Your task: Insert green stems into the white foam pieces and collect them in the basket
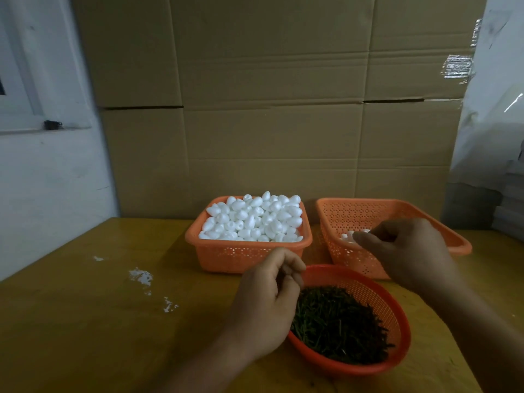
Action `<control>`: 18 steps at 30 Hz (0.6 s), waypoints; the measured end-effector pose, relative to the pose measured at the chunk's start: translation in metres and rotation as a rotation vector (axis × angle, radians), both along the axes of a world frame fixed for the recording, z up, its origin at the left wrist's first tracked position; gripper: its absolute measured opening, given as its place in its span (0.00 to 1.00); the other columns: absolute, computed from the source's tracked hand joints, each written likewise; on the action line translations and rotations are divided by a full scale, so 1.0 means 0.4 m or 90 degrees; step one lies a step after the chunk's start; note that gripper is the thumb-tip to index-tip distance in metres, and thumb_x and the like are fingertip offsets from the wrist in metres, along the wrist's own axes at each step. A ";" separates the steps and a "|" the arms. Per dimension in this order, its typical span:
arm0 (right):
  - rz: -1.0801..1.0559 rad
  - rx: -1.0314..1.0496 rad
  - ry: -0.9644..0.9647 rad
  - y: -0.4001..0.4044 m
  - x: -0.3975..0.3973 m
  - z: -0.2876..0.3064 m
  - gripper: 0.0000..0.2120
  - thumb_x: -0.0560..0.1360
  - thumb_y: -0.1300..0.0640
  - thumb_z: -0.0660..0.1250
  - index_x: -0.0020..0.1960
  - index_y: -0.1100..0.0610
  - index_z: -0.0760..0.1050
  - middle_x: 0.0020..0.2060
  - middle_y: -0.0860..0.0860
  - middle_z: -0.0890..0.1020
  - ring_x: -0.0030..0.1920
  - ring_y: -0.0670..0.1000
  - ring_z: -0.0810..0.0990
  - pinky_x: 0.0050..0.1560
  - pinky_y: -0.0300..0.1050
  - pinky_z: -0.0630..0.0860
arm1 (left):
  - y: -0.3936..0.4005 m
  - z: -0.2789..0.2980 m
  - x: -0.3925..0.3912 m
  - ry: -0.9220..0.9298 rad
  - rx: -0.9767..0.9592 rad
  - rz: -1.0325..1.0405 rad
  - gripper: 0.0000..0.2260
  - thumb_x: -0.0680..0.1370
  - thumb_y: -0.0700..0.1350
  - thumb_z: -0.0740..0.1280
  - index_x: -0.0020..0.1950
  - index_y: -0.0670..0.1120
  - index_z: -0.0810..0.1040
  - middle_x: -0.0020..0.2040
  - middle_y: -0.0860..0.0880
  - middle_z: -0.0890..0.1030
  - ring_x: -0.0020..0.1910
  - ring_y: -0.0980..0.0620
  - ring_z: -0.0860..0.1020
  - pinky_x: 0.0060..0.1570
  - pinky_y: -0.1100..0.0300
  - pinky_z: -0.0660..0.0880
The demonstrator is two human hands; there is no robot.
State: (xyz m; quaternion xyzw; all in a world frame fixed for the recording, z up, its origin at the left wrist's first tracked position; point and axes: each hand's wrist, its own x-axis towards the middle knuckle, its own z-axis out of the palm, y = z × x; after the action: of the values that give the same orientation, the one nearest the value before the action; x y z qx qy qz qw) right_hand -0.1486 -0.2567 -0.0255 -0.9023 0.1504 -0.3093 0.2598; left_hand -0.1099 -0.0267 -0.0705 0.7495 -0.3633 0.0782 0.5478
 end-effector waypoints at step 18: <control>0.213 -0.045 -0.110 0.079 -0.085 -0.090 0.24 0.78 0.41 0.61 0.31 0.57 0.75 0.24 0.53 0.75 0.24 0.52 0.73 0.27 0.53 0.70 | -0.080 0.133 0.425 -0.167 0.570 0.126 0.24 0.78 0.39 0.61 0.66 0.65 0.72 0.73 0.58 0.68 0.71 0.53 0.68 0.63 0.54 0.64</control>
State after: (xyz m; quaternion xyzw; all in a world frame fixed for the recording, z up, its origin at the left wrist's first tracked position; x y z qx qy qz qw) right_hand -0.1825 -0.2251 -0.0614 -0.8934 -0.0354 -0.3435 0.2873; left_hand 0.0602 -0.0586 -0.0171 0.9268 -0.3539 0.0599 0.1104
